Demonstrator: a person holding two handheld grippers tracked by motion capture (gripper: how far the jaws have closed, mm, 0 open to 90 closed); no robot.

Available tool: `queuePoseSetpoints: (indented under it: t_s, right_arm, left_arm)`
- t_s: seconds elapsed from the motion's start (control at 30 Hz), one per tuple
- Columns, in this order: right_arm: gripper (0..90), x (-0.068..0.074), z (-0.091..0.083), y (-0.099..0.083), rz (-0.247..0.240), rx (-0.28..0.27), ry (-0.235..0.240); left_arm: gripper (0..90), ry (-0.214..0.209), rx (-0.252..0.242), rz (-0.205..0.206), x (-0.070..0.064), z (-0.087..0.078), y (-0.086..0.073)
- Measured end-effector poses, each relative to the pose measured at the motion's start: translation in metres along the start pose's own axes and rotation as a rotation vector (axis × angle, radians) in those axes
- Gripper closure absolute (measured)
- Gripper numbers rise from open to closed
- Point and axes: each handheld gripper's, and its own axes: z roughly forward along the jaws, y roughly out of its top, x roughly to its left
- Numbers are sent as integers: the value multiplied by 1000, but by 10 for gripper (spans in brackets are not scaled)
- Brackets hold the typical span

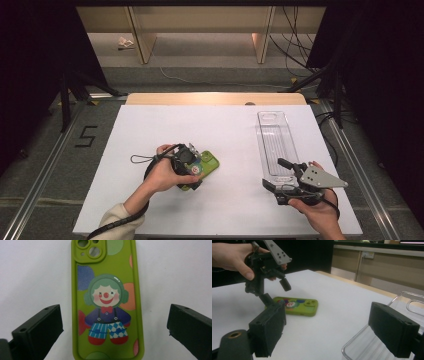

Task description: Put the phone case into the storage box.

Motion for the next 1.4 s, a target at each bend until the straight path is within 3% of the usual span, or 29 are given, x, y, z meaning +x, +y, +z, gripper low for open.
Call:
queuePoseSetpoints:
  t_s: [0.2, 0.53, 0.83, 1.4]
  right_arm:
    - [157, 0, 0, 0, 2, -1, -2]
    - [157, 0, 0, 0, 3, -1, -1]
    - [157, 1, 1, 0, 2, -3, 3]
    - [157, 1, 1, 1, 1, -5, 3]
  left_arm:
    - [0, -24, 42, 36, 5, 8, 5]
    - [5, -39, 64, 40, 8, 16, 6]
    - [9, -30, 105, 57, 11, 21, 8]
    - [20, -15, 150, 44, 11, 28, 15]
